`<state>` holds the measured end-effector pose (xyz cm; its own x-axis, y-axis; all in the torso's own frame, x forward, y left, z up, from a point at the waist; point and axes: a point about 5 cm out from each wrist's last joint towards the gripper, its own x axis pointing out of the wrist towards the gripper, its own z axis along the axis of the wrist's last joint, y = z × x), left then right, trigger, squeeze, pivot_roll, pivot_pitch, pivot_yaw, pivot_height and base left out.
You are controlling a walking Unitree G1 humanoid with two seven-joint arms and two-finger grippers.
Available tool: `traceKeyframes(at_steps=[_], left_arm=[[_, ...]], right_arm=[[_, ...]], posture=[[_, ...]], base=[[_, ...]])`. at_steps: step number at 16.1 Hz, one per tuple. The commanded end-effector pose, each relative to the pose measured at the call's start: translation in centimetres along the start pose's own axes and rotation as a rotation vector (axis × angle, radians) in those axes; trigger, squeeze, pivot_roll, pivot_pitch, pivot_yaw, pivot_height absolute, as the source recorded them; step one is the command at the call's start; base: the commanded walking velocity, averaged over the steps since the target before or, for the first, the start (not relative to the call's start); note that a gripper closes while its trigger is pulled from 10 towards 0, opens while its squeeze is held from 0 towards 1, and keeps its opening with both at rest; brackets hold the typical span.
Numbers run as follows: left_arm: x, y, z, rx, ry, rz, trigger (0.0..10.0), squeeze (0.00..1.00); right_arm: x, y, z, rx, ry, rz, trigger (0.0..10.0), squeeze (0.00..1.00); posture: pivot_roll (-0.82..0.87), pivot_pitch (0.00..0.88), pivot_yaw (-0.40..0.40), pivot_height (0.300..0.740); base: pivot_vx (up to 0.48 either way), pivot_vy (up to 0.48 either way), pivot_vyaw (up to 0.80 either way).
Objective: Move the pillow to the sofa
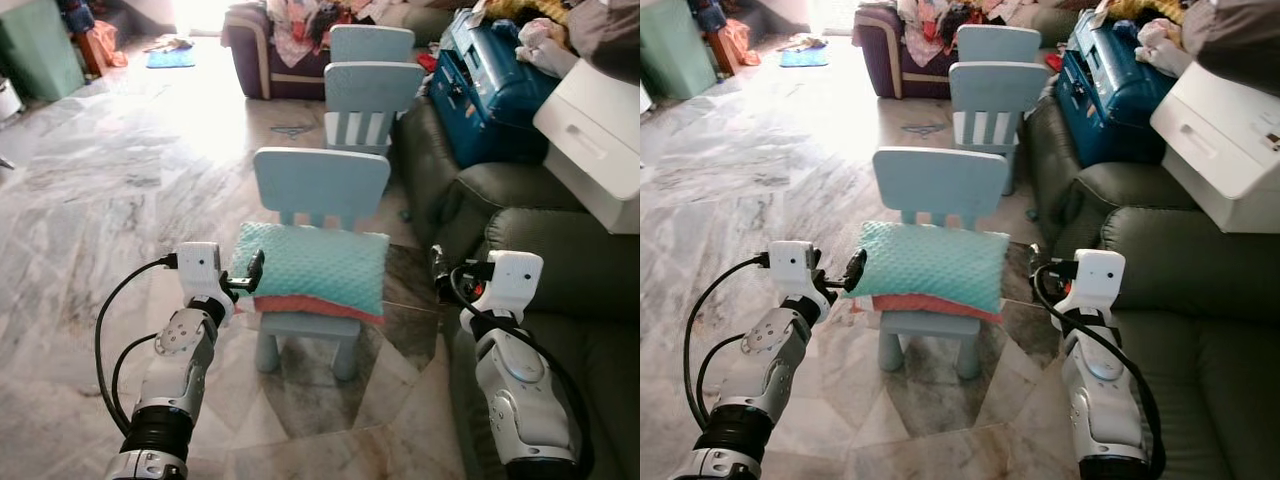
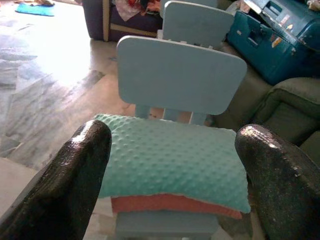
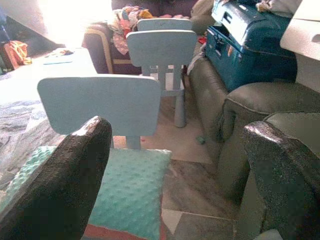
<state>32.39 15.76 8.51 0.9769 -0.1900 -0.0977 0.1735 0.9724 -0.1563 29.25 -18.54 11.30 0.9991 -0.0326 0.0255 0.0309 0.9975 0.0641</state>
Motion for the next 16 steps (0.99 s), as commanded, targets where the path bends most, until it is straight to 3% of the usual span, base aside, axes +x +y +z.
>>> traceKeyframes(at_steps=[1,7,16], left_arm=[[0.0,0.2,0.3,0.005,-0.004,0.002,10.0,0.0],[0.5,0.6,2.0,0.054,-0.066,0.003,10.0,0.0],[-0.1,-0.1,0.8,0.02,-0.044,-0.001,10.0,0.0]], right_arm=[[-0.1,0.0,0.0,0.0,-0.004,-0.001,10.0,0.0],[0.5,0.6,0.4,0.015,-0.027,-0.002,10.0,0.0],[0.0,0.2,0.2,-0.004,-0.011,0.006,10.0,0.0]], posture=[[-0.14,0.062,-0.003,0.74],[-0.12,0.082,0.013,0.74],[-0.15,0.086,-0.009,0.74]], base=[[0.0,0.0,0.0],[0.0,0.0,0.0],[0.0,0.0,0.0]])
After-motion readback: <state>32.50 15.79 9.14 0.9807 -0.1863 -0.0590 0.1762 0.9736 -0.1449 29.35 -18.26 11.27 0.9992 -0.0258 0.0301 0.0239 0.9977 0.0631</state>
